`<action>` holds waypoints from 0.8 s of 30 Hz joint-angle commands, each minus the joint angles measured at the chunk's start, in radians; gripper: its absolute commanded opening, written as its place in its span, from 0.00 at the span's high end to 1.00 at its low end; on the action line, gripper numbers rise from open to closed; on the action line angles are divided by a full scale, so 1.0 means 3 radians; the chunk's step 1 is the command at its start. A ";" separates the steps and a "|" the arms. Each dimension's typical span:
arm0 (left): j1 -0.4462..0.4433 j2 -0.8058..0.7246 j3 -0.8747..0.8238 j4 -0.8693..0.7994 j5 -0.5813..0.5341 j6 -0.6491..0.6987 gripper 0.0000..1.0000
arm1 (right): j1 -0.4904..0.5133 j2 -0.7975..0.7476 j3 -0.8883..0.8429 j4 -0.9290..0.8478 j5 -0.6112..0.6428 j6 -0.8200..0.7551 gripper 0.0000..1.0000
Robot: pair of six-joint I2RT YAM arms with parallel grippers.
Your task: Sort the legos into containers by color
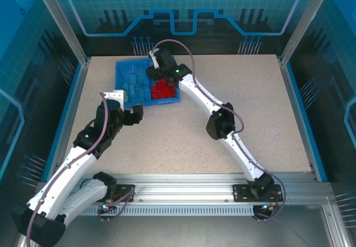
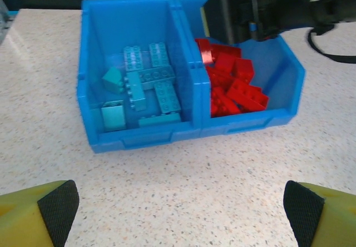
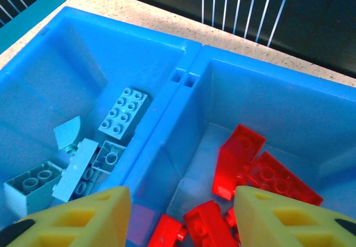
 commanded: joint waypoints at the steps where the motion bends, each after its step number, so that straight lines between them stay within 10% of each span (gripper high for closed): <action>1: 0.0026 -0.0070 -0.0147 0.0016 -0.0387 -0.0154 0.01 | 0.0001 -0.0634 -0.0108 -0.0303 -0.0127 0.0008 0.48; 8: 0.0029 -0.0223 -0.0798 0.0803 -0.0737 0.0315 0.01 | -0.0079 -0.3038 -0.3708 0.1061 -0.0051 -0.0077 0.39; 15: 0.0151 0.0038 -0.1414 0.1964 -0.0599 0.0846 0.01 | -0.0309 -0.5039 -0.6120 0.1543 0.0911 -0.0233 0.15; 21: 0.0364 0.0721 -0.1605 0.2948 0.0015 0.0838 0.01 | -0.0855 -0.5906 -0.7677 0.2512 0.1584 -0.0430 0.00; 24: 0.0467 0.1097 -0.1628 0.3407 0.0129 0.0780 0.01 | -0.1386 -0.5728 -0.8020 0.2878 0.1266 -0.0246 0.00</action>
